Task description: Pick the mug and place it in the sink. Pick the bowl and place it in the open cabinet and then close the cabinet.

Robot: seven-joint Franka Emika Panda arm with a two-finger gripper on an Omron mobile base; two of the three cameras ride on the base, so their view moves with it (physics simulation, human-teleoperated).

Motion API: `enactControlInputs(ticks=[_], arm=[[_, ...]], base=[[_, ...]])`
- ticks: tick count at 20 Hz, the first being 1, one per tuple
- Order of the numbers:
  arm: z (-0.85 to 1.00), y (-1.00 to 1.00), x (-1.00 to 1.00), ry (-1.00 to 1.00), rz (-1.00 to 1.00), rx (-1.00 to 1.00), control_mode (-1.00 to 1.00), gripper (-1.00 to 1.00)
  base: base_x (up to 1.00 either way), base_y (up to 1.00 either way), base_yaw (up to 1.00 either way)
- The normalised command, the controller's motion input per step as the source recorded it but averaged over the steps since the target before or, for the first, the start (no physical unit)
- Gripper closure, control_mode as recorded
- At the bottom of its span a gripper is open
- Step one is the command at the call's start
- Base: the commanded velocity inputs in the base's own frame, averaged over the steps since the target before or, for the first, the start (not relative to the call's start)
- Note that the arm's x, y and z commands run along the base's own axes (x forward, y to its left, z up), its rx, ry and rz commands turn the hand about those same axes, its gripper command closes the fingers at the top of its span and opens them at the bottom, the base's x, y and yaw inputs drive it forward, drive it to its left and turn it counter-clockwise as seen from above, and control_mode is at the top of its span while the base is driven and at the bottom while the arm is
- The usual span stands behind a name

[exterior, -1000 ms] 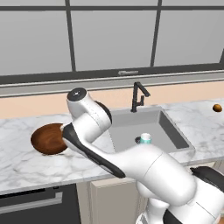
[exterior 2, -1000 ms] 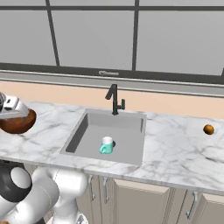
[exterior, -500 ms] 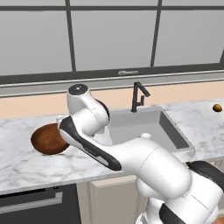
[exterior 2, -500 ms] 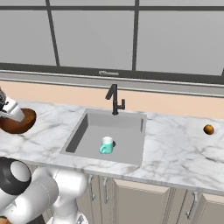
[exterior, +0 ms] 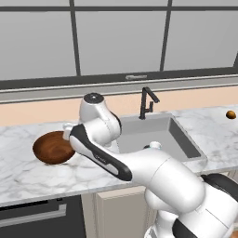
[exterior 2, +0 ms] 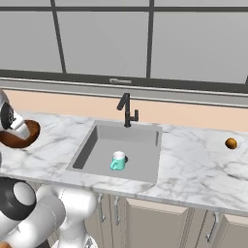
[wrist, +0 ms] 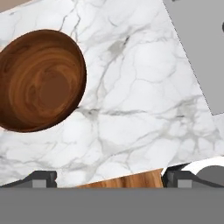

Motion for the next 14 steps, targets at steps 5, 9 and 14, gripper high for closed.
enactControlInputs(ticks=[5, 9, 14], arm=[[-0.18, 0.00, 0.13, 0.03, 0.00, 0.10, -1.00, -1.00], [-0.10, 0.00, 0.32, 0.08, 0.00, 0.05, -1.00, -1.00], [-0.07, 0.01, 0.37, 0.05, 0.00, 0.01, -1.00, -1.00]], base=[[0.00, 0.00, 0.00], [0.00, 0.00, 0.00], [0.00, 0.00, 0.00]])
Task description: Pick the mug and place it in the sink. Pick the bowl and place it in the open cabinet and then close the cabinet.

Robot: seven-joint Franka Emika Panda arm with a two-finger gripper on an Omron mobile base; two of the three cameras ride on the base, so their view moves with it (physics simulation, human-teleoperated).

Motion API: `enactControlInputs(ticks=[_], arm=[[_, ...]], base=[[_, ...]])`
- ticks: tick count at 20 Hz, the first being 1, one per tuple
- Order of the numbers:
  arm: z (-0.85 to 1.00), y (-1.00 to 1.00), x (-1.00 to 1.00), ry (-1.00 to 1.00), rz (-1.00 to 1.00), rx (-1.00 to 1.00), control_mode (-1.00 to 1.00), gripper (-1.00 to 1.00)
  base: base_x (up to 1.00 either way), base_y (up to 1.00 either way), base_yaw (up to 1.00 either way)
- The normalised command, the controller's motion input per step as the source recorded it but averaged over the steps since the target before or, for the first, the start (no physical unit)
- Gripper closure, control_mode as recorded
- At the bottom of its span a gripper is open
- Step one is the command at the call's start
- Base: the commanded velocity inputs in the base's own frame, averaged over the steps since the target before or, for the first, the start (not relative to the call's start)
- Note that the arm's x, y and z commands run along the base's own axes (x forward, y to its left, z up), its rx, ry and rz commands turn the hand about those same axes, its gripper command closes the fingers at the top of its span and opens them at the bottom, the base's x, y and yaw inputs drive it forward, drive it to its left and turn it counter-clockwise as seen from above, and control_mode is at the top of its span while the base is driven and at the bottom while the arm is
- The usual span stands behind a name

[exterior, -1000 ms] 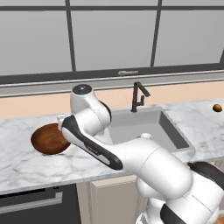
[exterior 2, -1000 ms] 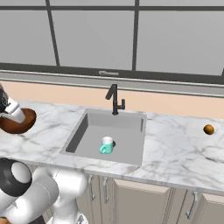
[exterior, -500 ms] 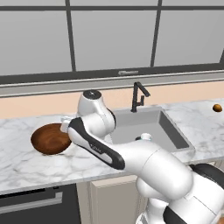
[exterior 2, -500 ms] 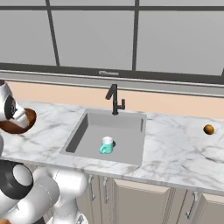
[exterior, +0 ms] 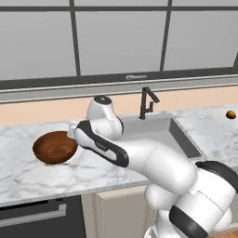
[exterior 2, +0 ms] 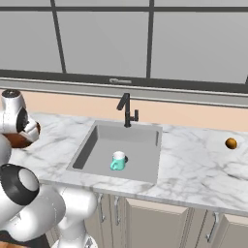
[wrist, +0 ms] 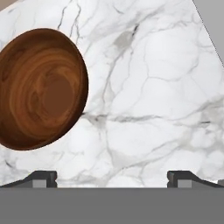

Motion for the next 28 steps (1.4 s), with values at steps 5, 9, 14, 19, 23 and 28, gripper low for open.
enactControlInputs(ticks=[5, 9, 14, 19, 23, 28], arm=[[-0.10, 0.16, 0.33, 0.00, 0.00, 0.00, -1.00, -1.00], [-0.22, 0.09, 0.24, 0.00, 0.00, 0.00, -1.00, -1.00], [-0.28, 0.06, 0.18, 0.00, 0.00, 0.00, -1.00, -1.00], [-0.22, 0.12, 0.21, 0.00, 0.00, 0.00, -1.00, -1.00], [-0.28, 0.19, 0.25, 0.00, 0.00, 0.00, -1.00, -1.00], [-0.21, 0.16, 0.21, 0.00, 0.00, 0.00, -1.00, -1.00]], base=[[0.00, 0.00, 0.00], [0.00, 0.00, 0.00], [0.00, 0.00, 0.00], [0.00, 0.00, 0.00], [0.00, 0.00, 0.00], [0.00, 0.00, 0.00]])
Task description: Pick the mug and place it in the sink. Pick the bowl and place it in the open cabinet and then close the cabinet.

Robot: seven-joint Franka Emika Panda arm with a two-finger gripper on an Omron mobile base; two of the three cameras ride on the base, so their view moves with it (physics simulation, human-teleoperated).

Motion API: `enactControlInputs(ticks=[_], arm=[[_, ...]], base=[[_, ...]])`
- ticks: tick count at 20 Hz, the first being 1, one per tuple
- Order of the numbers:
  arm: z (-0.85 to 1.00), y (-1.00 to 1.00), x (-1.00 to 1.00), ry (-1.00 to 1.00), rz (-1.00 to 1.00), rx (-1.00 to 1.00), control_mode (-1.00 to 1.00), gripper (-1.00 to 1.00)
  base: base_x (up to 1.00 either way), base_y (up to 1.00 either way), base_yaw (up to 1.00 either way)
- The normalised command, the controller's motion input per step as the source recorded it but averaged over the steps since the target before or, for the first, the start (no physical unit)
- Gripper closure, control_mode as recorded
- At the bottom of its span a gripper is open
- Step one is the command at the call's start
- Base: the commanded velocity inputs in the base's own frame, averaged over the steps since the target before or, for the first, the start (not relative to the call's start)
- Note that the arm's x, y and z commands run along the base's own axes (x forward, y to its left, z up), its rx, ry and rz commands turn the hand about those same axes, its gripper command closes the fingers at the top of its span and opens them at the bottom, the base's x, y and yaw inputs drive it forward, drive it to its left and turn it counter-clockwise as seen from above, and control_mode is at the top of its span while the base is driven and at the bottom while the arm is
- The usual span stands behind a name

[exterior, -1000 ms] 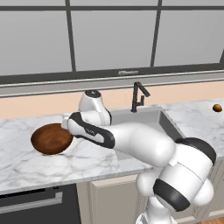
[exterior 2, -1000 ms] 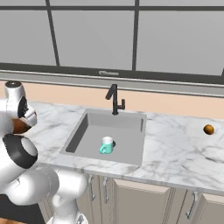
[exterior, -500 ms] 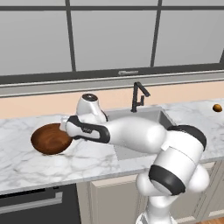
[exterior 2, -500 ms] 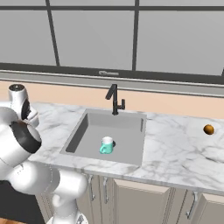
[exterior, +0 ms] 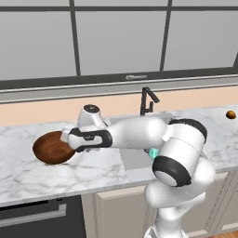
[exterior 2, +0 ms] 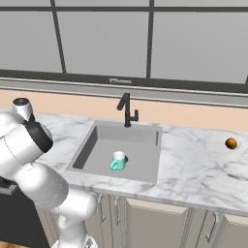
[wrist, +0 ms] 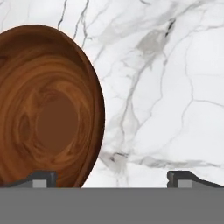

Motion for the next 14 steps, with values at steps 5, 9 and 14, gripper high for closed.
enactControlInputs(ticks=[5, 9, 14], arm=[[-0.17, 0.23, 0.15, 0.00, 0.00, 0.00, -1.00, -1.00], [-0.18, 0.24, 0.09, 0.00, 0.00, 0.00, -1.00, -1.00], [-0.17, 0.18, 0.12, 0.00, 0.00, 0.00, -1.00, -1.00]], base=[[0.00, 0.00, 0.00], [0.00, 0.00, 0.00], [0.00, 0.00, 0.00]])
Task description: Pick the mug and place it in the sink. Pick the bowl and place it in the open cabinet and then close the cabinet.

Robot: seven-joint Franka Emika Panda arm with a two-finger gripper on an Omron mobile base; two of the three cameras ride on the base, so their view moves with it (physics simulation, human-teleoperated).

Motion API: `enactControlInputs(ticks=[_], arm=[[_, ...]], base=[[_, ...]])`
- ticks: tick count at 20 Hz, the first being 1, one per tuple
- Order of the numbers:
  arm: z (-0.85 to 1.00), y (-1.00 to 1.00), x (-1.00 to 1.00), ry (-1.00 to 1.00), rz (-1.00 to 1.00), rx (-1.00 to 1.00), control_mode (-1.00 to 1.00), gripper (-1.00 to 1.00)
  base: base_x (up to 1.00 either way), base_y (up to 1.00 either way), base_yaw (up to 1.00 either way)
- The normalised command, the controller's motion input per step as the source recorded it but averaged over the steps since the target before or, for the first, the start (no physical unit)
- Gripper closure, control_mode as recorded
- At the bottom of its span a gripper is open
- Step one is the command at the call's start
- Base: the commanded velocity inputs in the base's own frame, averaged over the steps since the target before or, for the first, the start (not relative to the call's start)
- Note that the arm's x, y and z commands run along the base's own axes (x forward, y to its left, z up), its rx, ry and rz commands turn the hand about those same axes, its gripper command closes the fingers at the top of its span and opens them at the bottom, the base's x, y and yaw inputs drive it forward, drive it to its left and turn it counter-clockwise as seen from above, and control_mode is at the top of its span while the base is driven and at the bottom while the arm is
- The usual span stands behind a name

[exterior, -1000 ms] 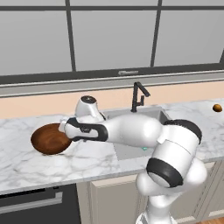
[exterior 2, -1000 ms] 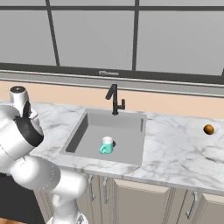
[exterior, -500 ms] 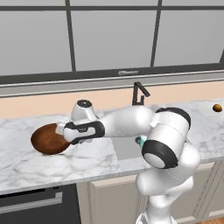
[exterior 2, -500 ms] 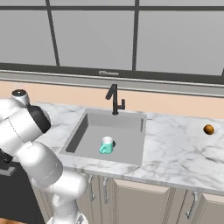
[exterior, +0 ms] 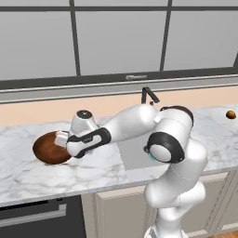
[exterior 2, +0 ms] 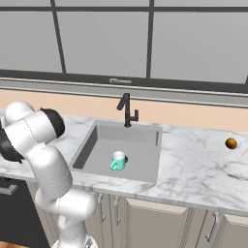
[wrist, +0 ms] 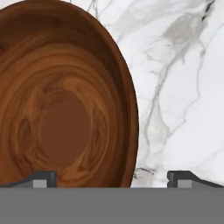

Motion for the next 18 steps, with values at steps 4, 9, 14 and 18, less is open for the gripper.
enactControlInputs(ticks=[4, 9, 14, 18], arm=[[-0.13, 0.15, 0.17, 0.00, 0.00, 0.00, -1.00, -1.00], [-0.07, 0.19, 0.07, 0.00, 0.00, 0.00, -1.00, 1.00], [-0.08, 0.02, -0.05, 0.02, -0.01, 0.02, -1.00, 1.00], [-0.08, -0.20, -0.24, 0.03, -0.33, 0.09, -1.00, 1.00]], base=[[0.00, 0.00, 0.00], [0.00, 0.00, 0.00], [0.00, 0.00, 0.00], [0.00, 0.00, 0.00]])
